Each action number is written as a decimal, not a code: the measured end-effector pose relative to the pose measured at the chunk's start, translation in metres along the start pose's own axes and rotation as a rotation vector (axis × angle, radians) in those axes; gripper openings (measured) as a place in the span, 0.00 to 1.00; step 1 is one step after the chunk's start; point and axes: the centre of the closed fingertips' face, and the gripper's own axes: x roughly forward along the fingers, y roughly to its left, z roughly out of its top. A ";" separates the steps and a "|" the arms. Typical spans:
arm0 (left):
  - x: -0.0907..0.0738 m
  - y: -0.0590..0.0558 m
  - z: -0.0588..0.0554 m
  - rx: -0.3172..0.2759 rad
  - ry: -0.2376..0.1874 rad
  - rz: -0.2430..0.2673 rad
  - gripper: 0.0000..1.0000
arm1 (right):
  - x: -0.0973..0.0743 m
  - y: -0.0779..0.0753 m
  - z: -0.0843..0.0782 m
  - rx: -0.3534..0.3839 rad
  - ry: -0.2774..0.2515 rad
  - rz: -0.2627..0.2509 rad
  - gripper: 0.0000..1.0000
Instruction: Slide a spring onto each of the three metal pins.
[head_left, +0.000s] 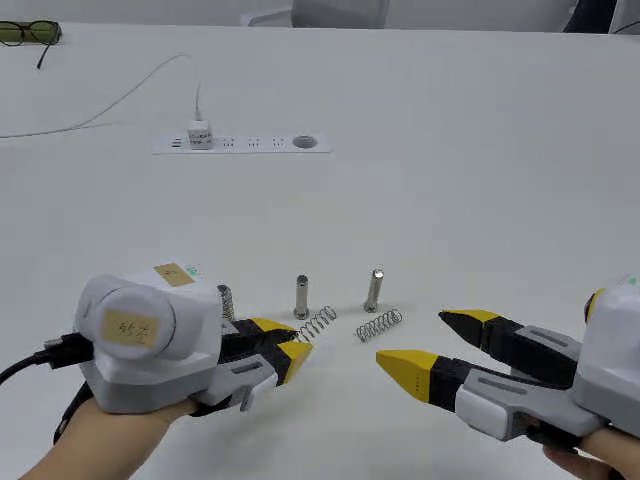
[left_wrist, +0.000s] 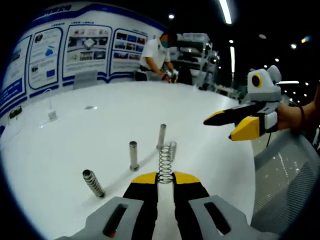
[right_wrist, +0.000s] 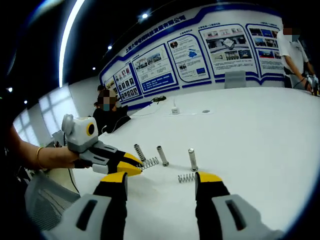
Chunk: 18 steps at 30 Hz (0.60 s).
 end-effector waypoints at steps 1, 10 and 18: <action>-0.003 -0.001 0.002 -0.012 -0.009 -0.002 0.10 | 0.001 0.002 0.002 0.008 -0.006 0.006 0.55; -0.016 -0.012 0.011 -0.021 -0.070 -0.025 0.10 | 0.008 0.015 0.016 0.075 -0.044 0.064 0.49; -0.025 -0.022 0.020 -0.005 -0.155 -0.059 0.10 | 0.014 0.031 0.021 0.164 -0.063 0.130 0.38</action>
